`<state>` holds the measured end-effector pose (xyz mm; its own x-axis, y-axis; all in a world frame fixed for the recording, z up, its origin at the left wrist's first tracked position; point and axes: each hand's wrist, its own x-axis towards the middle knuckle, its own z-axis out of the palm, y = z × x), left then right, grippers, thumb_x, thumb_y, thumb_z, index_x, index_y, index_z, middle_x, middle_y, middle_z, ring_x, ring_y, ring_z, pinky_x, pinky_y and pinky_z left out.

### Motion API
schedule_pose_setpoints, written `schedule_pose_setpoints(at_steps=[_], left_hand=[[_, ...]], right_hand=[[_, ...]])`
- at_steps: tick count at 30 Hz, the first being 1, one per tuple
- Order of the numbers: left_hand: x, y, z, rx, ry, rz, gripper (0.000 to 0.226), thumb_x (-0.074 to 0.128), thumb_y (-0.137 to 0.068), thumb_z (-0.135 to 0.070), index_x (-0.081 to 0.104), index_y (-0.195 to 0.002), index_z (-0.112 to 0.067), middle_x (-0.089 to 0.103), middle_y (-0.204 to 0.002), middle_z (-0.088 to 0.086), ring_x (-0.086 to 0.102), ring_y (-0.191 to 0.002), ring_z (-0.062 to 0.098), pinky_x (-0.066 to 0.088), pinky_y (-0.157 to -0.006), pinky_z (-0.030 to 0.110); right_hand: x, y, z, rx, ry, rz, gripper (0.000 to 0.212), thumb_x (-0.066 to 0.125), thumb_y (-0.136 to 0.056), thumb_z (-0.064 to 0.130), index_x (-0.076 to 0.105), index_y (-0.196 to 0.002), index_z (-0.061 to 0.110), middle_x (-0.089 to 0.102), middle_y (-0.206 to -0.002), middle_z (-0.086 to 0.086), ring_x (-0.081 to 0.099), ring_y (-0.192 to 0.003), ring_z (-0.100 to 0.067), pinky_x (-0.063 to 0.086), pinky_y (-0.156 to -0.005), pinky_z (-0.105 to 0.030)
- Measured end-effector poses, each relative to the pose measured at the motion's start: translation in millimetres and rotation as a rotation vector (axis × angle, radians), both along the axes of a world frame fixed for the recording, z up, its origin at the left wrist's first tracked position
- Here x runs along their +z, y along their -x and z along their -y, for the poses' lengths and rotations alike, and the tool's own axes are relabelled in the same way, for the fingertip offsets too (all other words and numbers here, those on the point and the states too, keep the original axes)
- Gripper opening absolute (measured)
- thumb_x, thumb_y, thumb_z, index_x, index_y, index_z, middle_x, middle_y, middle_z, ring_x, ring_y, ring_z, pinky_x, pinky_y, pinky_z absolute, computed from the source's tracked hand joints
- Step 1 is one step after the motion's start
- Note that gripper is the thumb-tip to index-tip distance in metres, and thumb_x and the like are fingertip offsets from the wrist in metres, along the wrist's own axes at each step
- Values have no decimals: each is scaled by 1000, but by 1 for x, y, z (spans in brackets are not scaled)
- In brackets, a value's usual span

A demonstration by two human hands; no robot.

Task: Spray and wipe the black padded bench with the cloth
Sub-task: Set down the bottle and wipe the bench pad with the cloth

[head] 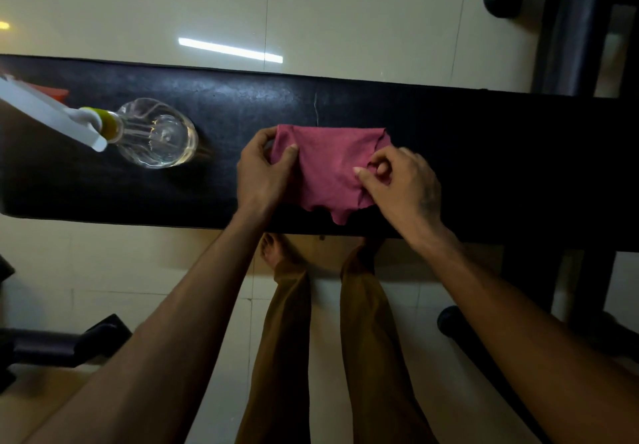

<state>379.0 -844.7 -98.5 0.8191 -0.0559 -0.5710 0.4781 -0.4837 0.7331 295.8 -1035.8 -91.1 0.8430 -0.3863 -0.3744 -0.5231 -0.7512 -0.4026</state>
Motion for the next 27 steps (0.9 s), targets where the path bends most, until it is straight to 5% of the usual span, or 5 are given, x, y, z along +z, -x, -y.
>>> schedule_pose_setpoints(at_steps=[6, 11, 15, 20, 27], left_hand=[[6, 8, -13, -161, -46, -44, 56, 76, -88, -36, 50, -137, -29, 60, -131, -9, 64, -116, 17, 56, -98, 47], [11, 11, -16, -180, -47, -67, 64, 76, -89, -32, 43, -143, -23, 50, -147, 0, 59, -121, 21, 53, -103, 48], [14, 12, -18, -128, 12, -91, 77, 76, -88, -30, 31, -150, -25, 48, -148, 5, 61, -110, 16, 55, -99, 50], [22, 15, -6, 8, 201, -86, 83, 71, -93, -14, 19, -157, -26, 69, -100, -1, 72, -88, 18, 63, -82, 37], [-1, 25, 6, -28, -3, 32, 75, 74, -90, -22, 32, -152, -26, 57, -110, -15, 58, -88, -9, 54, -89, 25]], right_hand=[[-2, 9, -18, 48, -6, -61, 67, 75, -81, 51, 48, -136, 25, 63, -117, 2, 54, -105, -18, 49, -83, -36], [2, 6, -10, -31, -139, -27, 25, 73, -88, 21, 59, -108, 24, 59, -81, 10, 58, -76, -8, 51, -71, -30], [14, -9, 4, -184, -354, 50, 19, 65, -80, 9, 64, -92, 23, 56, -68, 7, 50, -58, -4, 46, -58, -24], [19, -35, 22, -250, -508, 194, 30, 60, -76, 7, 66, -103, 20, 61, -90, 9, 59, -81, -7, 55, -71, -29], [1, -44, 34, -39, -139, -64, 36, 66, -87, 6, 63, -121, 20, 49, -127, -5, 54, -112, -16, 38, -82, -7]])
